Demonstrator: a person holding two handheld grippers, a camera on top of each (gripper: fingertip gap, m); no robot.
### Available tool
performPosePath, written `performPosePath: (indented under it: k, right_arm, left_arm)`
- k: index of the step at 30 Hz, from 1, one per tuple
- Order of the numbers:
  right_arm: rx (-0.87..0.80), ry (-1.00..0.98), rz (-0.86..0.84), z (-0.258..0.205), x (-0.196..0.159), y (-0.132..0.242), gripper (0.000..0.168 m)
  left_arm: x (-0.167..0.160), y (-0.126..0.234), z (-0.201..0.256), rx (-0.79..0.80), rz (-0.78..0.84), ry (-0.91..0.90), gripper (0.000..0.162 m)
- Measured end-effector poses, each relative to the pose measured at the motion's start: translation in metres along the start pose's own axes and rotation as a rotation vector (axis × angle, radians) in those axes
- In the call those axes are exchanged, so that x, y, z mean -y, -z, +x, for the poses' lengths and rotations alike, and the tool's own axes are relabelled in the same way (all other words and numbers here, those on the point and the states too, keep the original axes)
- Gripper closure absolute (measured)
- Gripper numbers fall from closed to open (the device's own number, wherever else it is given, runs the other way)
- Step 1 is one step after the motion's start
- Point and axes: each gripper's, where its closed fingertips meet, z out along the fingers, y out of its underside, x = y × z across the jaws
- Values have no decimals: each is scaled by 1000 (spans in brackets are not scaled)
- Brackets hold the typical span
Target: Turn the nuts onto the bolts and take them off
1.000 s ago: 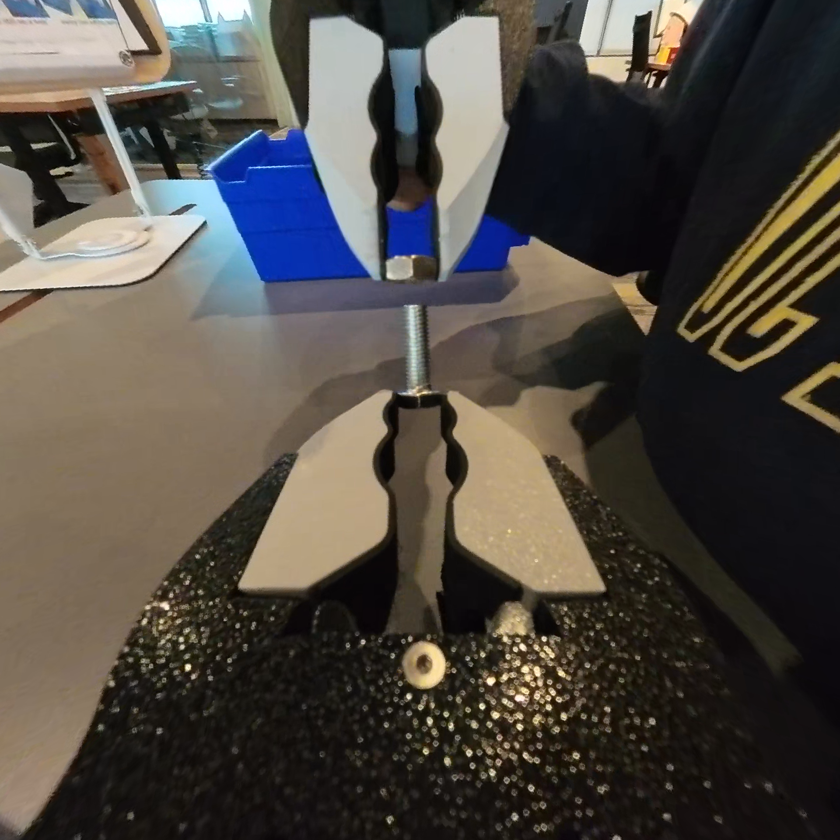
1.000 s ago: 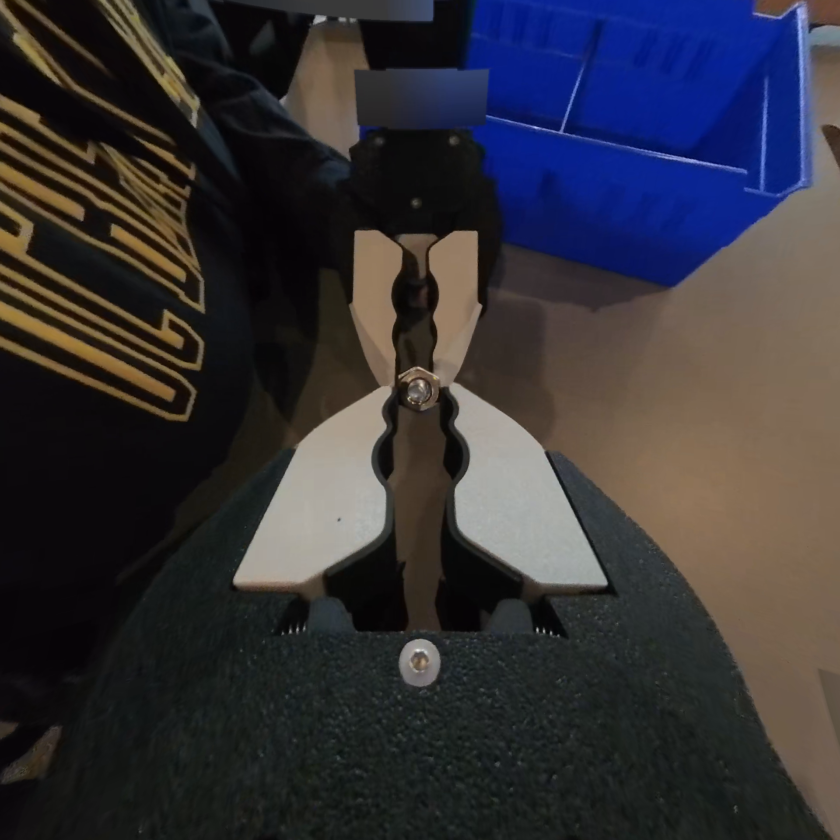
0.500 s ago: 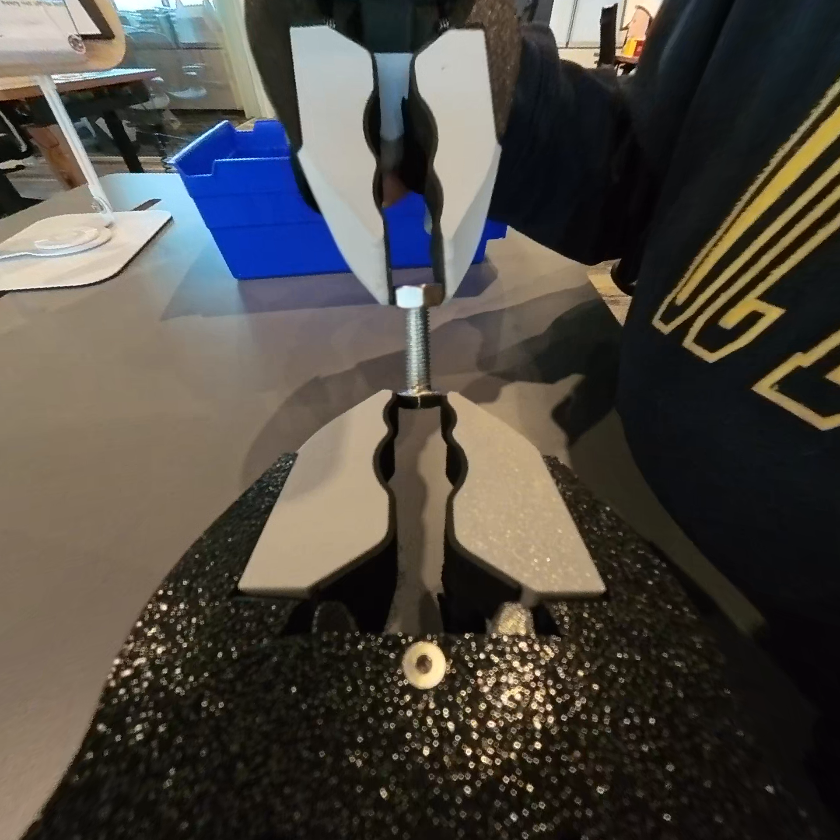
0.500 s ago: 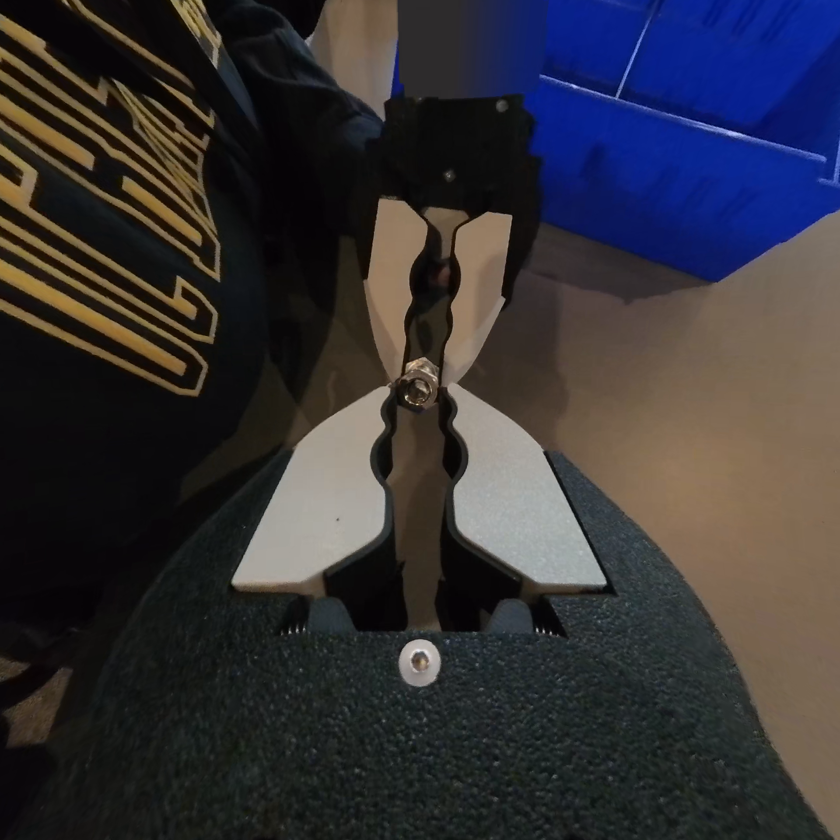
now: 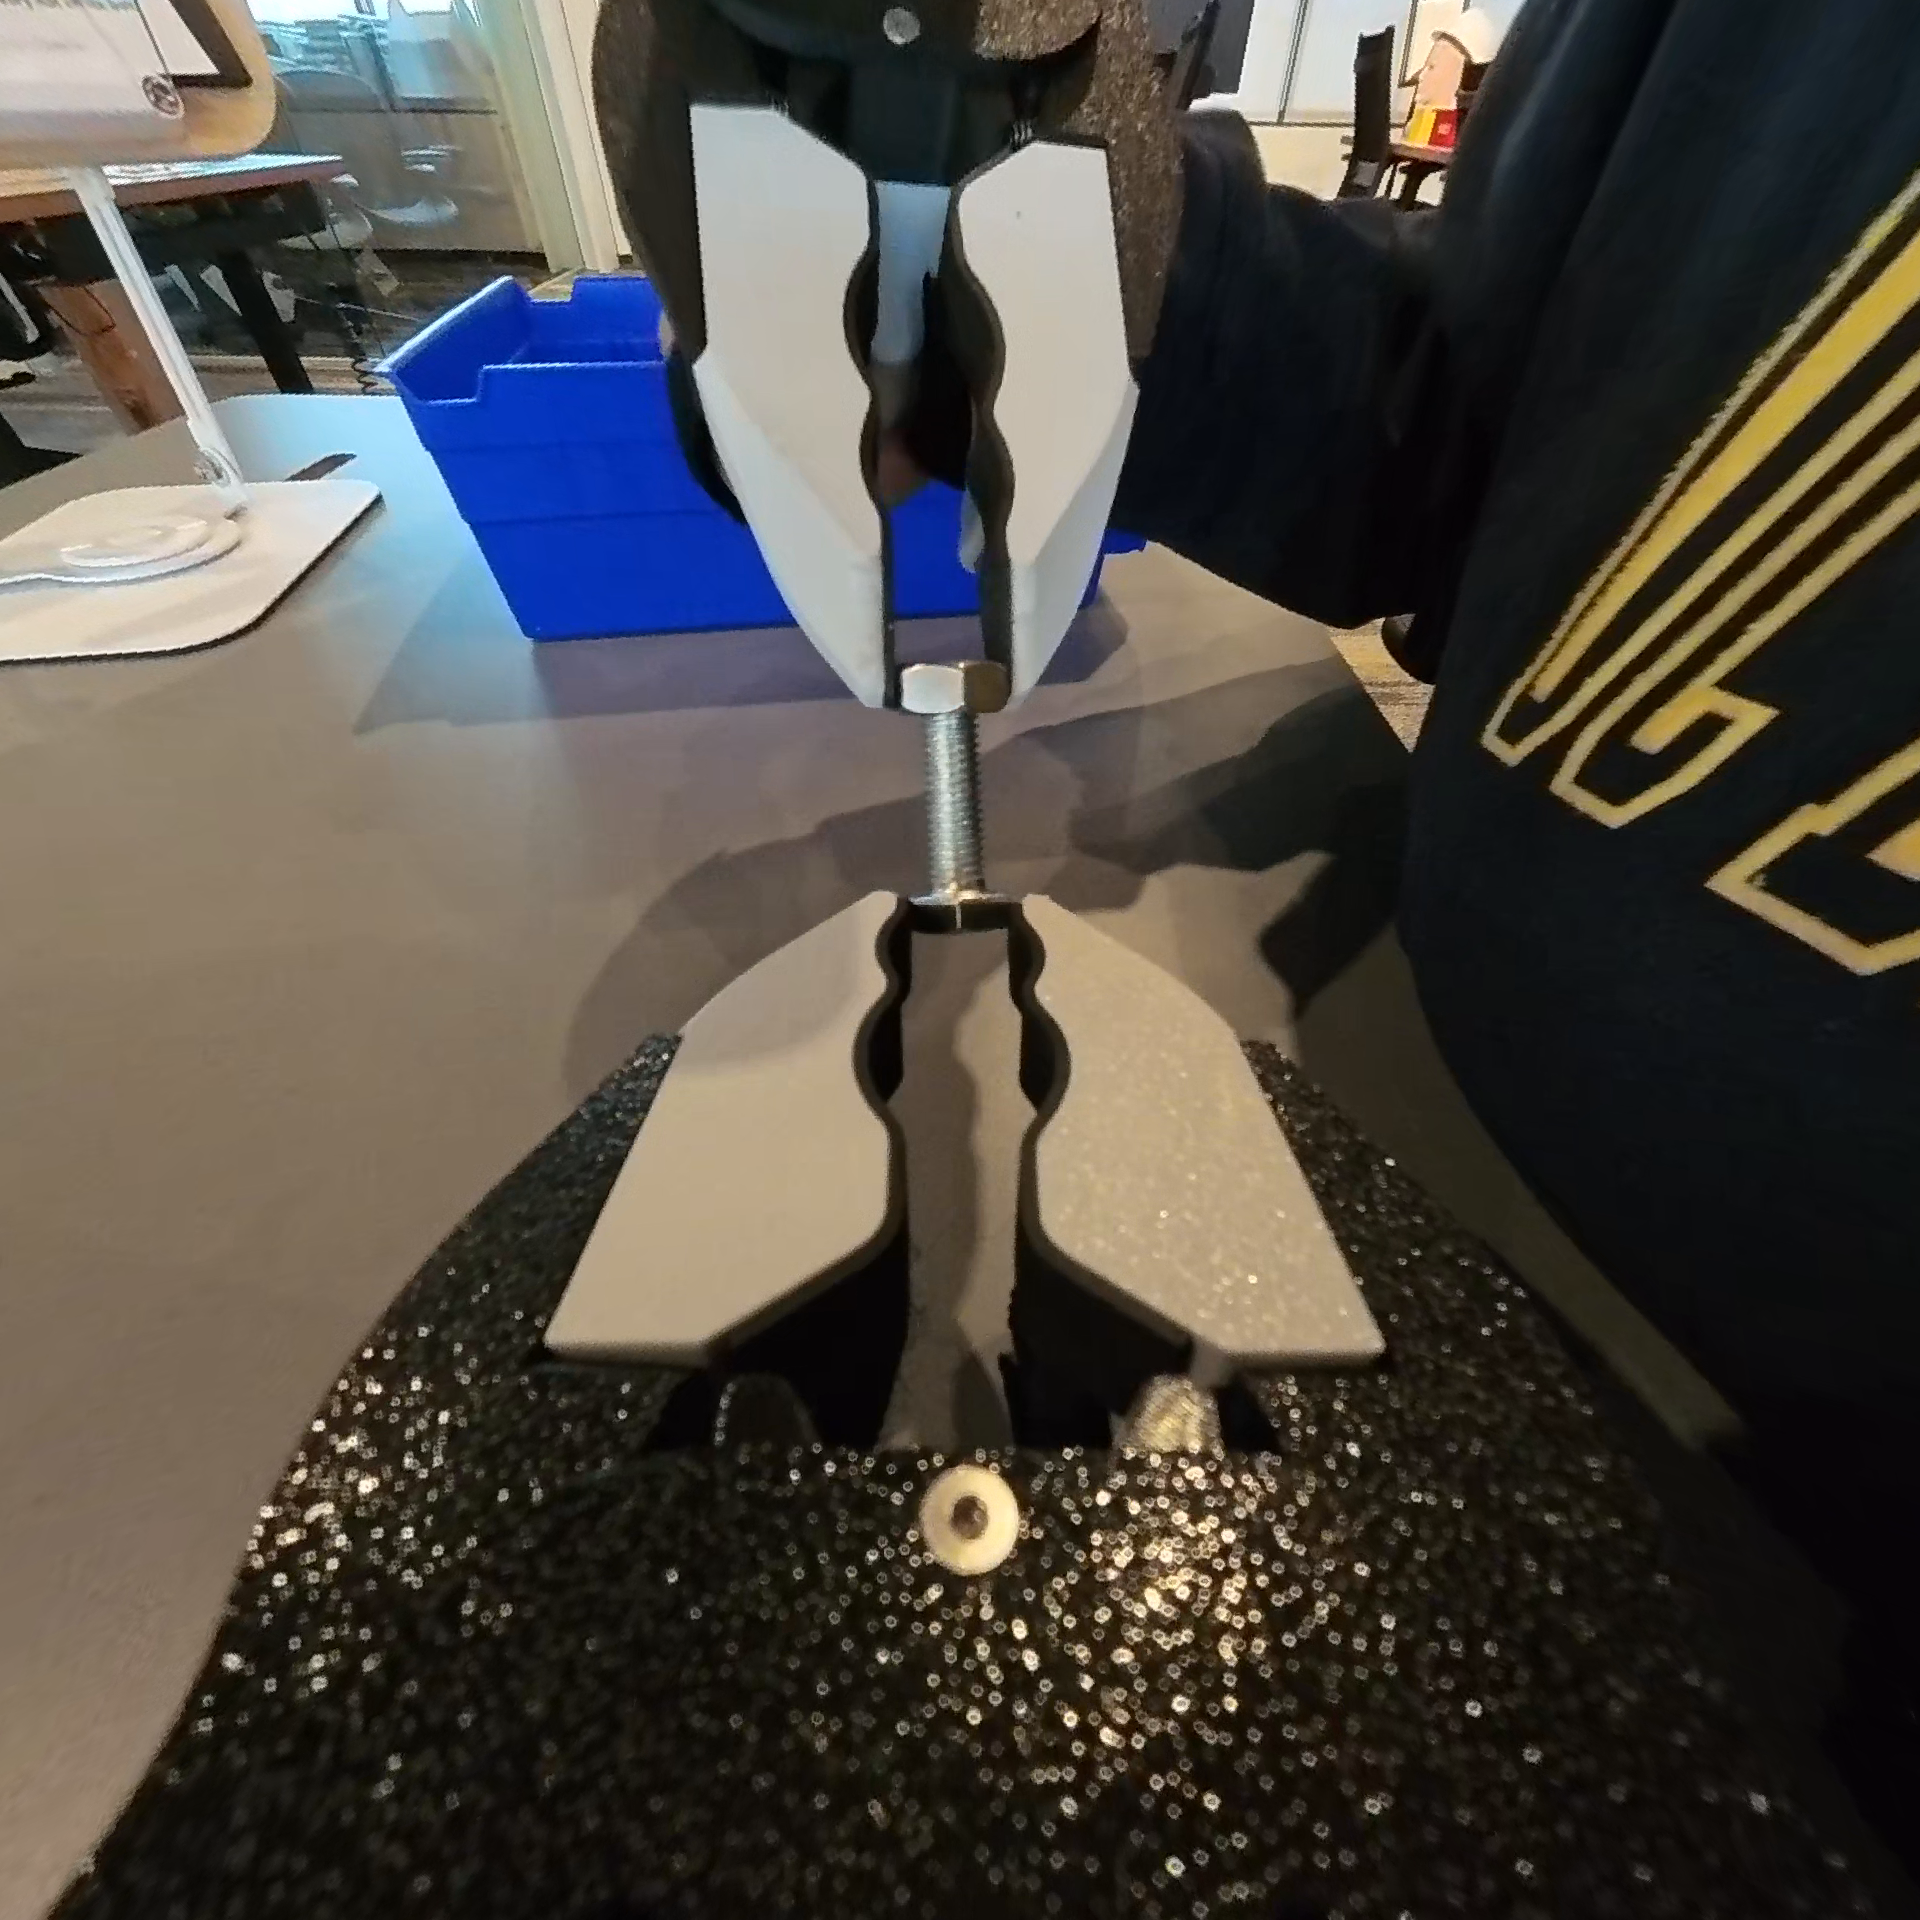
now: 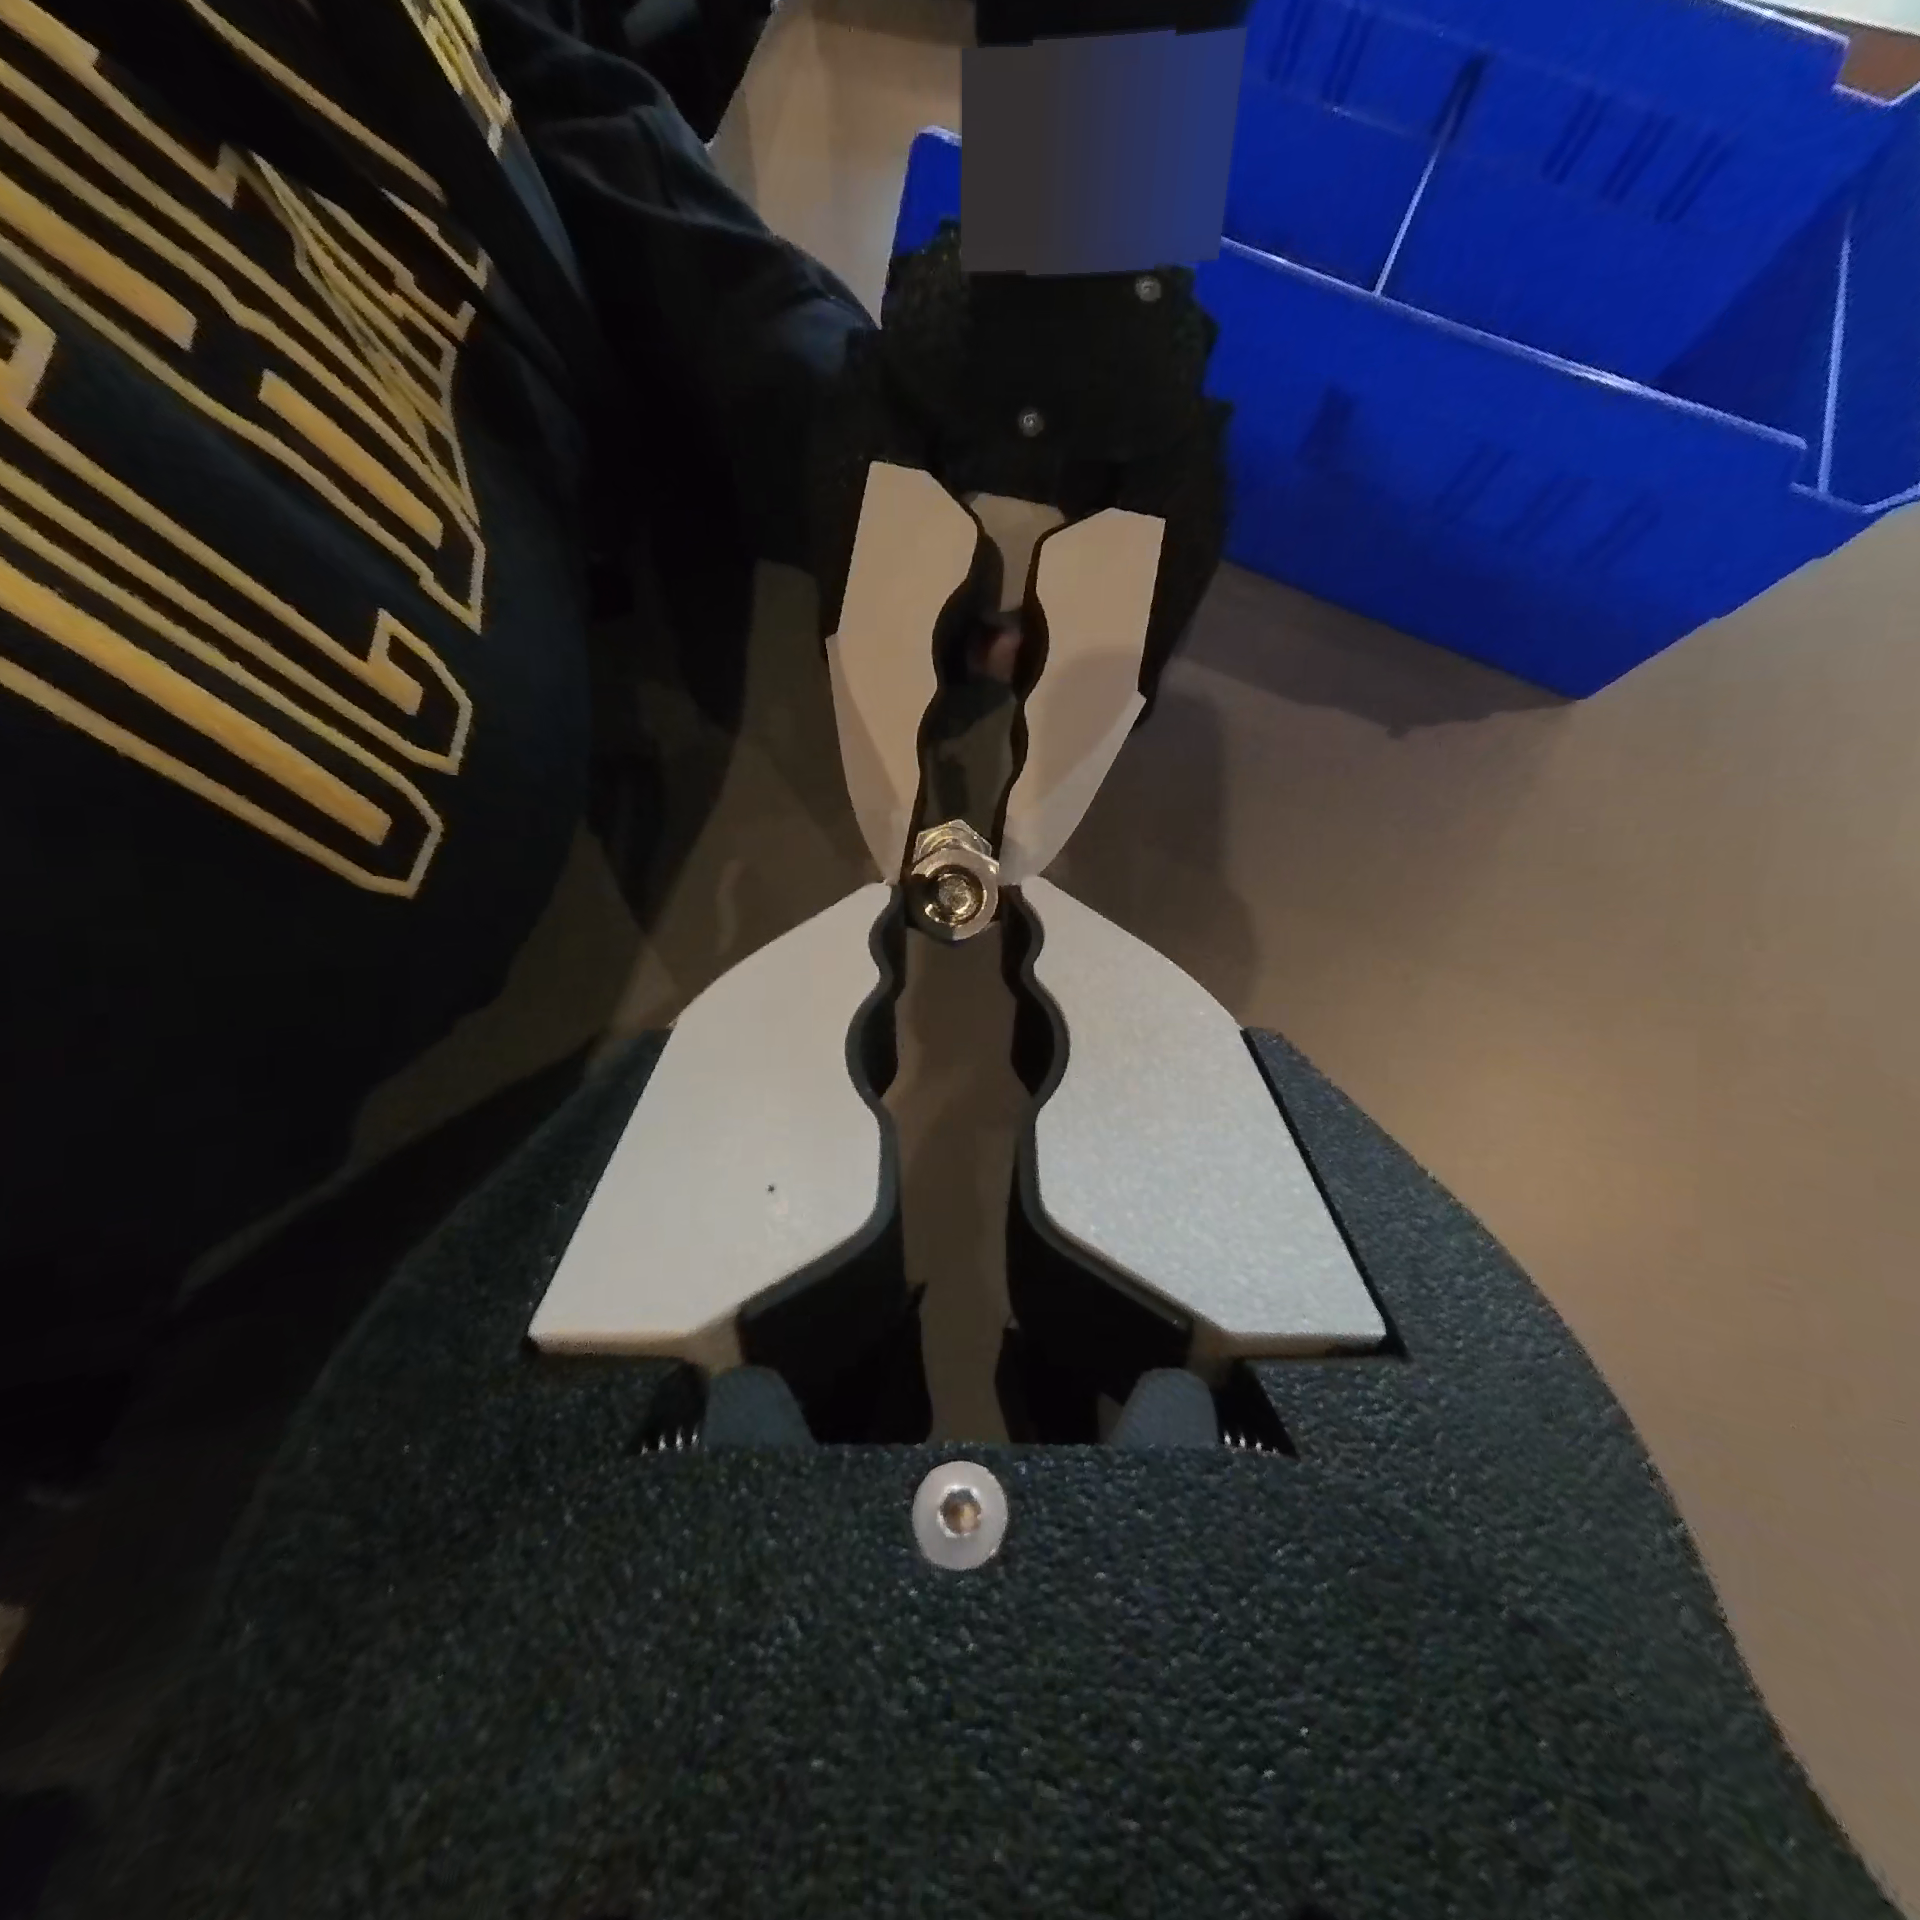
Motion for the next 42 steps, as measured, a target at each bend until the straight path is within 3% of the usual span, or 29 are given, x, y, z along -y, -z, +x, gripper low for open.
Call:
performPosePath:
  k: [5,12,19,42]
  right_arm:
    - [-29,-97,22,3,0,0,151]
    - [-125,-437,18,14,-2,0,151]
    - [-160,-654,61,17,-2,1,151]
    - [-153,-574,27,12,0,1,151]
  left_arm:
    - [1,1,-3,27,8,2,145]
    - [1,5,-17,147,10,-26,145]
    - [2,8,-21,177,19,-23,145]
    - [5,9,-18,163,45,-41,145]
